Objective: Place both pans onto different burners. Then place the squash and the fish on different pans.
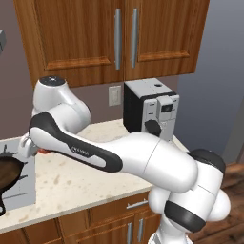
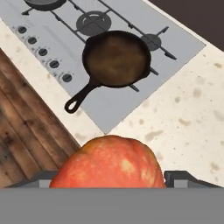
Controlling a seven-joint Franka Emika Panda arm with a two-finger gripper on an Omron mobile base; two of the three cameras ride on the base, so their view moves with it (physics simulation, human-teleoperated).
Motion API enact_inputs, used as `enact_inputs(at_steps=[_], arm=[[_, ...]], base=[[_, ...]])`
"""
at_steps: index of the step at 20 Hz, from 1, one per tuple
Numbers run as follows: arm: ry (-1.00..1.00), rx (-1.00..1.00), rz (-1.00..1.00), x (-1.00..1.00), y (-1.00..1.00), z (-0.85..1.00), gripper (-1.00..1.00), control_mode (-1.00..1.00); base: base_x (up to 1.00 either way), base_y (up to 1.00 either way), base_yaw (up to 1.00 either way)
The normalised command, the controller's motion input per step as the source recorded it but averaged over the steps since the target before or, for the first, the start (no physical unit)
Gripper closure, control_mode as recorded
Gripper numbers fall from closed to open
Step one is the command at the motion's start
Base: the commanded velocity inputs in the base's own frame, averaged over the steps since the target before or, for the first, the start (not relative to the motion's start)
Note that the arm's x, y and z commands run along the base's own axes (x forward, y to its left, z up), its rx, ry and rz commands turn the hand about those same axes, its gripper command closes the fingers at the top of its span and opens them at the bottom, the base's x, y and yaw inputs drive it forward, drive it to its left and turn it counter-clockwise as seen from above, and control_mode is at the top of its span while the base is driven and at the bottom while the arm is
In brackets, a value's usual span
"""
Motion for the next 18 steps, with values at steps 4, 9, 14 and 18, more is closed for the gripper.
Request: enact_inputs(at_steps=[4, 9, 14, 18], arm=[[-0.07, 0.0, 0.07, -0.03, 0.0, 0.0, 1.0, 1.0], [0.0, 0.0, 0.0, 0.0, 0.0, 0.0, 1.0, 1.0], [0.0, 0.0, 0.0, 0.0, 0.0, 0.0, 1.0, 1.0], [0.0, 0.0, 0.0, 0.0, 0.0, 0.0, 1.0, 1.0]], base=[[-0.02, 0.0, 0.02], [-0.03, 0.04, 0.01], [-0.01, 0.24, -0.11], [-0.02, 0.44, -0.16]])
